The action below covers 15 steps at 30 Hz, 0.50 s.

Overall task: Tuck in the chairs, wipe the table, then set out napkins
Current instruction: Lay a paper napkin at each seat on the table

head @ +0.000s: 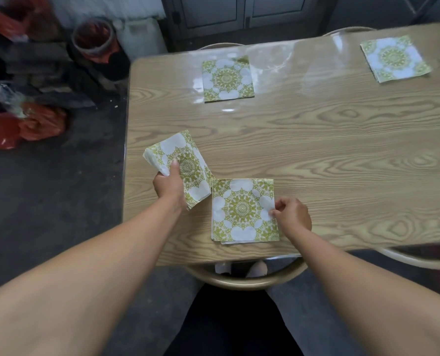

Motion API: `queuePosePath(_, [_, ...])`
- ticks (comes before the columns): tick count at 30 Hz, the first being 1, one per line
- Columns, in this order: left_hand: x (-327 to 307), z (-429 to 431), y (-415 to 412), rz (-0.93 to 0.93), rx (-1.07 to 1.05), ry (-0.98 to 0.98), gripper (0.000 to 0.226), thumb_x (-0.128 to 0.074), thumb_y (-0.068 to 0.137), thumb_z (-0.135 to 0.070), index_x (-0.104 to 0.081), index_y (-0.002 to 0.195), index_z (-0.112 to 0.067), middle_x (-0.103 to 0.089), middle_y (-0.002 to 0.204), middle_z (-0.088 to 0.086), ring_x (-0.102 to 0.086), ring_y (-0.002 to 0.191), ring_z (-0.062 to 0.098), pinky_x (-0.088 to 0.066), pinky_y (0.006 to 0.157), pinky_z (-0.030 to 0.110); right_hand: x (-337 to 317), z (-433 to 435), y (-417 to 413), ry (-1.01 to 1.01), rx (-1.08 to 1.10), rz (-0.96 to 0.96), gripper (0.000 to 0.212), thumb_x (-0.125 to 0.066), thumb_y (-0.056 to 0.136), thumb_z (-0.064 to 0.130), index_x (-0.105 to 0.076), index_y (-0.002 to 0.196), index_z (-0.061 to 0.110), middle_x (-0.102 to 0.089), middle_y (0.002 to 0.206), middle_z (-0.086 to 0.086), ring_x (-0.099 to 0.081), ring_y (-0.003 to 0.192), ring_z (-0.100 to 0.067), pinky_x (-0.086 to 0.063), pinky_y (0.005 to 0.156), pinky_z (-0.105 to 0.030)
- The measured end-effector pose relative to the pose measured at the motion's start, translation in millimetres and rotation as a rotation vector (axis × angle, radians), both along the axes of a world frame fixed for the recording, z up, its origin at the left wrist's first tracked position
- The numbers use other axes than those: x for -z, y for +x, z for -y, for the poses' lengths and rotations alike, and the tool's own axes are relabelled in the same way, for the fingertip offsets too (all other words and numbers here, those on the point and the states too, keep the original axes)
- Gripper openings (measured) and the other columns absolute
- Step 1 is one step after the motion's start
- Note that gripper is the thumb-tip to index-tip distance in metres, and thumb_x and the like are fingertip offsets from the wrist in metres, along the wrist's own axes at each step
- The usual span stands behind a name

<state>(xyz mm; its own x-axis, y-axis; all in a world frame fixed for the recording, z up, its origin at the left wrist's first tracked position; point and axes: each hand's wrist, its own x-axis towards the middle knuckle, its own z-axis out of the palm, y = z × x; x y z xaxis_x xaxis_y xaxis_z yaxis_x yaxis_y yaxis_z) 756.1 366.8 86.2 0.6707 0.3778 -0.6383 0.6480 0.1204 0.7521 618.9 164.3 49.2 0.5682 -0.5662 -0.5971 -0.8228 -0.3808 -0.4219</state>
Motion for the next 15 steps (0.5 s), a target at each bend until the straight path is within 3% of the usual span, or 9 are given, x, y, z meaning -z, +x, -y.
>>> queuePosePath(15, [-9.6, 10.4, 9.4, 0.066, 0.046, -0.044, 0.020, -0.064, 0.091, -0.033, -0.058, 0.099, -0.015, -0.068, 0.113, 0.007, -0.066, 0.105, 0.026, -0.053, 0.095, 0.047, 2.0, -1.4, 7.9, 0.002, 0.009, -0.020, 0.002, -0.068, 0.086, 0.018, -0.068, 0.086, 0.017, -0.070, 0.093, -0.003, -0.064, 0.087, -0.024, -0.045, 0.069, -0.030])
